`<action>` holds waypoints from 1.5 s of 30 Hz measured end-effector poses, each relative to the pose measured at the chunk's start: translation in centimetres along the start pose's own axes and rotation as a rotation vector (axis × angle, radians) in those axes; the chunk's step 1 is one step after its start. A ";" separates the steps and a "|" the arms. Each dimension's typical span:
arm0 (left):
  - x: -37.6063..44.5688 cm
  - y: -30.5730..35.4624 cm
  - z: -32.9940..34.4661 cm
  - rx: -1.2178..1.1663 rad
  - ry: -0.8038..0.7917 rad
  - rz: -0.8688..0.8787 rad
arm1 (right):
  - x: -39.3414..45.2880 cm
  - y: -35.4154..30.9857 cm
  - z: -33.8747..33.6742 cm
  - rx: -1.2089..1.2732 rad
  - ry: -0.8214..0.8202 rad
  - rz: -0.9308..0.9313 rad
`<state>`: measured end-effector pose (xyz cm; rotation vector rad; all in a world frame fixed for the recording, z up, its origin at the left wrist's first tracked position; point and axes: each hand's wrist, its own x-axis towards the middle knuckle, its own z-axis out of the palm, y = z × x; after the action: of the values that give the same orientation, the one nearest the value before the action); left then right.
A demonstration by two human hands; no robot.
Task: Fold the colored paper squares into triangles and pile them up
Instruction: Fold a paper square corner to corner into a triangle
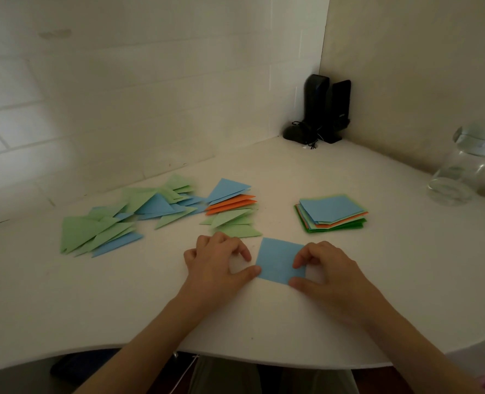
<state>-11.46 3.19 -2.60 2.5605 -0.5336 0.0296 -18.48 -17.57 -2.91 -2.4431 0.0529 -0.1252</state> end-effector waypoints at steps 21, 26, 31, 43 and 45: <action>-1.9 2.3 1.5 0.142 0.026 0.470 | 0.7 0.9 -1.2 -0.155 0.111 -0.328; -0.8 0.2 1.1 0.036 -0.019 0.550 | 1.1 1.2 -0.3 -0.352 0.104 -0.389; 0.2 -2.3 0.3 0.005 0.043 0.561 | 0.6 0.8 0.2 -0.268 0.164 -0.342; 0.4 0.0 2.4 -0.013 0.213 0.212 | 0.6 -0.7 1.5 -0.175 0.245 -0.031; 0.6 0.3 2.7 0.004 0.246 0.203 | 0.6 -1.0 1.8 -0.240 0.279 -0.028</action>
<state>-11.25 1.42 -4.77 2.4497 -0.6928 0.4118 -17.65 -15.70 -3.59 -2.6480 0.1657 -0.4972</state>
